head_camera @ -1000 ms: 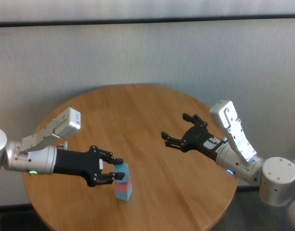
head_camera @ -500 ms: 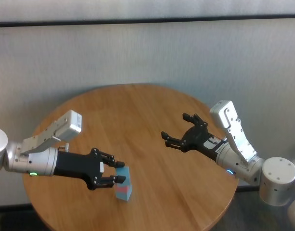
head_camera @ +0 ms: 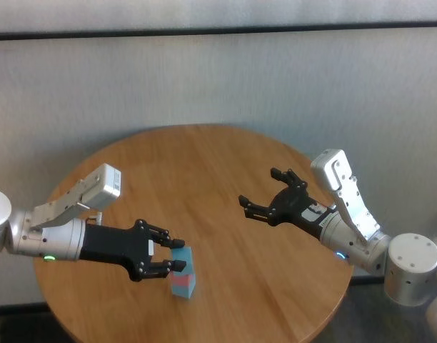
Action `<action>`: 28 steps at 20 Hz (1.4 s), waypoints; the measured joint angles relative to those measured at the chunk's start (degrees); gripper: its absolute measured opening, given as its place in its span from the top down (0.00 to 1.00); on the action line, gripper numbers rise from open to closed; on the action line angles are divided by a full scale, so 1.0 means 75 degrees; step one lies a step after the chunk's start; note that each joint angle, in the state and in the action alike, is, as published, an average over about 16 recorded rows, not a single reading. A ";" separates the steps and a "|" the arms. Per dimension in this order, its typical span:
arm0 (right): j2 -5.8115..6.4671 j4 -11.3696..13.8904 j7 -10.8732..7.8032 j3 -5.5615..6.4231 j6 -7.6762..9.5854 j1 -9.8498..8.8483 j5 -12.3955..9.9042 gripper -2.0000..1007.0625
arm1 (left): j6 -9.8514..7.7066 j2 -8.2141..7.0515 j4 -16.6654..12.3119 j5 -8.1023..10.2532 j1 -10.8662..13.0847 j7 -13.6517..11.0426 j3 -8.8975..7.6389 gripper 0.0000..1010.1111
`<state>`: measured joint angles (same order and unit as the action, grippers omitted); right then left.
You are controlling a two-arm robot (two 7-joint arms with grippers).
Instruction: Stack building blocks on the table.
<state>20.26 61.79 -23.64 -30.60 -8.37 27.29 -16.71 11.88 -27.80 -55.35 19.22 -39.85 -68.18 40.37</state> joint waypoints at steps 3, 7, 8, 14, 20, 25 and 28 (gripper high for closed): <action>0.0000 0.0000 0.0000 0.0000 0.0000 0.0000 0.0000 0.00 | -0.0012 0.0002 0.0002 -0.0001 0.0000 0.0008 -0.0006 0.59; 0.0000 0.0000 0.0000 0.0000 0.0000 0.0000 0.0000 0.00 | -0.0028 0.0004 0.0004 -0.0003 0.0000 0.0016 -0.0015 0.53; 0.0000 0.0000 0.0000 0.0000 0.0000 0.0000 0.0000 0.00 | -0.0031 0.0005 0.0005 -0.0004 0.0000 0.0018 -0.0017 0.50; 0.0000 0.0000 0.0000 0.0000 0.0000 0.0000 0.0000 0.00 | -0.0054 -0.0023 -0.0065 0.0075 0.0033 0.0090 -0.0089 0.32; 0.0000 0.0000 0.0000 0.0000 0.0000 0.0000 0.0000 0.00 | -0.0102 -0.0199 -0.0565 0.0474 0.0299 0.0578 -0.0461 0.13; 0.0000 0.0000 0.0000 0.0000 0.0000 0.0000 0.0000 0.00 | -0.0126 -0.0447 -0.1316 0.0818 0.0706 0.1351 -0.0935 0.04; 0.0000 0.0000 0.0000 0.0000 0.0000 0.0000 0.0000 0.00 | -0.0137 -0.0585 -0.1740 0.0992 0.0940 0.1766 -0.1197 0.02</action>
<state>20.26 61.79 -23.64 -30.59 -8.37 27.29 -16.71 10.85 -32.19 -68.40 26.66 -32.80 -54.94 31.39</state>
